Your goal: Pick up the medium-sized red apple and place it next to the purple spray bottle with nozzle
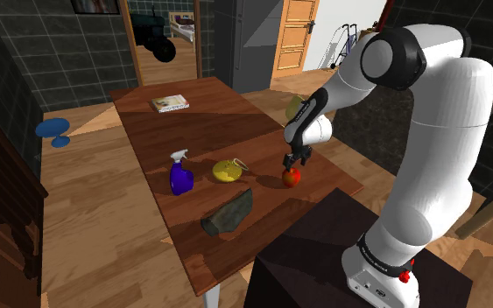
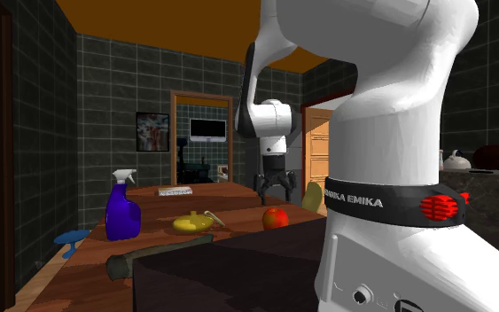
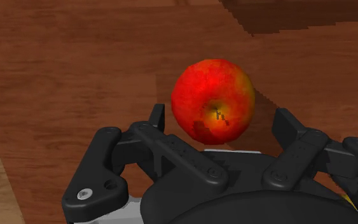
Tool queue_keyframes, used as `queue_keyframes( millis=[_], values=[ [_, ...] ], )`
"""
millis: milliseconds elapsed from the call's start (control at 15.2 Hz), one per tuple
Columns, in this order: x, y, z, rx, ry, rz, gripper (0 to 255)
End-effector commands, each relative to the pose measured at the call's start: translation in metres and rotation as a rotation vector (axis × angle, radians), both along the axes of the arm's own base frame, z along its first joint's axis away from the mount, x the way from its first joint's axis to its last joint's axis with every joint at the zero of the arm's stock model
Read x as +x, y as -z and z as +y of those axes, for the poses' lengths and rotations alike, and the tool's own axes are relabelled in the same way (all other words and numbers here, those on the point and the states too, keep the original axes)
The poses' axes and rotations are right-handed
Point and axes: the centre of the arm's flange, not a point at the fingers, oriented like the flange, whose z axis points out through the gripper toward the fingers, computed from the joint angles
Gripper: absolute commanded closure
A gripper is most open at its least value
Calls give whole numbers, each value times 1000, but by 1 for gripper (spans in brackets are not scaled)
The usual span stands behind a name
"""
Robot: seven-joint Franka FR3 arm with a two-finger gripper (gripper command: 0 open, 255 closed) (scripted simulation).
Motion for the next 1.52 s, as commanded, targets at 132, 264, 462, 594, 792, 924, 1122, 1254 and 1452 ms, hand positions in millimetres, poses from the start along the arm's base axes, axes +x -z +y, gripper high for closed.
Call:
queue_keyframes(
  millis=[132, 264, 462, 594, 792, 924, 1122, 1254, 1452],
  values=[
    [0, 7, 2, 0, 0, 0, 0],
    [0, 7, 2, 0, 0, 0, 0],
    [0, 7, 2, 0, 0, 0, 0],
    [0, 7, 2, 0, 0, 0, 255],
    [0, 7, 2, 0, 0, 0, 255],
    [0, 7, 2, 0, 0, 0, 255],
    [0, 7, 2, 0, 0, 0, 255],
    [0, -3, 2, 0, 0, 0, 255],
    [0, -19, 2, 0, 0, 0, 255]
  ],
)
